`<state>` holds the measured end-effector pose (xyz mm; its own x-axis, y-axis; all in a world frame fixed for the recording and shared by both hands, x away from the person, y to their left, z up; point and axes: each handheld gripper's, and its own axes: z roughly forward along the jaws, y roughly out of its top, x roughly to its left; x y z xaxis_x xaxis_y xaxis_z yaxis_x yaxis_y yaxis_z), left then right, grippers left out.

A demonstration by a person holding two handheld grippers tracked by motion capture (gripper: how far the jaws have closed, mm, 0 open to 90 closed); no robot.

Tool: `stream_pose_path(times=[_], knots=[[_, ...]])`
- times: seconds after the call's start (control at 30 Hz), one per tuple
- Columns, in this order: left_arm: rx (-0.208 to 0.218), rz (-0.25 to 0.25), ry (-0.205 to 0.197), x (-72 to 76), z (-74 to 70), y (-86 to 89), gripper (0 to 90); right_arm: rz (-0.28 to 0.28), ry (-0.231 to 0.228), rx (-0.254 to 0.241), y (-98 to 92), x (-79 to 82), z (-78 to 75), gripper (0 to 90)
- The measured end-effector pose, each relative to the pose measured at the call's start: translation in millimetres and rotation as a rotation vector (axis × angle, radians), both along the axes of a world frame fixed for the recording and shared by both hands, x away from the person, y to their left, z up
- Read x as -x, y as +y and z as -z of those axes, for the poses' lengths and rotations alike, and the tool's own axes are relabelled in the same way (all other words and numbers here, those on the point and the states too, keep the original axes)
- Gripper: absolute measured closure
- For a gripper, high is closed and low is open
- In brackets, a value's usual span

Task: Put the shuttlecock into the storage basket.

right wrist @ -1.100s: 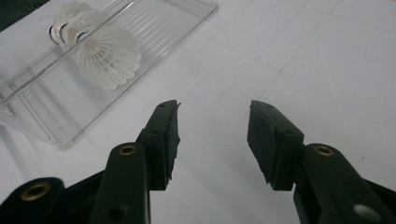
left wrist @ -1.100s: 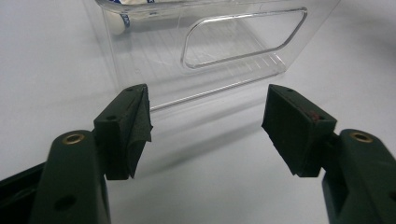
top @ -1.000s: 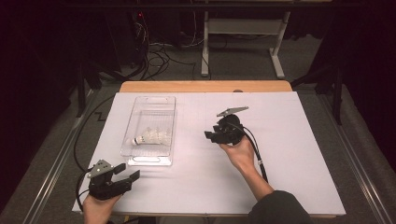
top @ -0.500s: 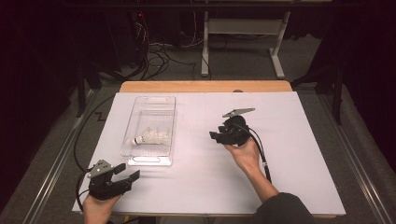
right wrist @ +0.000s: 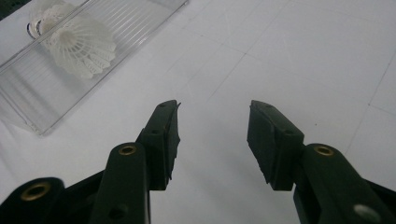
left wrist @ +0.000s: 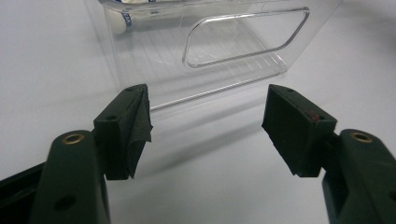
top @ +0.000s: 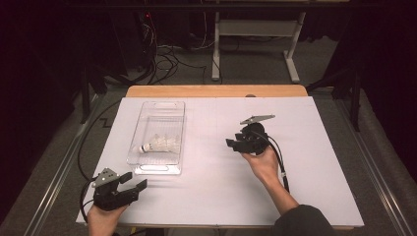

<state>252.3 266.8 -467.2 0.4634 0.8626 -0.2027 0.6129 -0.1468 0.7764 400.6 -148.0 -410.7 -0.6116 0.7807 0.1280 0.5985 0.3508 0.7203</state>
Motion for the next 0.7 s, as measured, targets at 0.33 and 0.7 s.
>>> stream_pose_path(times=[0.33,0.7], knots=[[-0.001,0.002,0.002,0.1,0.1,-0.4,32.9,0.012,0.0,0.003,-8.6,3.1,-1.0,53.9],[0.0,0.001,0.0,0.1,-0.1,-0.2,33.0,0.03,-0.002,0.003,-20.8,5.6,0.6,53.9]])
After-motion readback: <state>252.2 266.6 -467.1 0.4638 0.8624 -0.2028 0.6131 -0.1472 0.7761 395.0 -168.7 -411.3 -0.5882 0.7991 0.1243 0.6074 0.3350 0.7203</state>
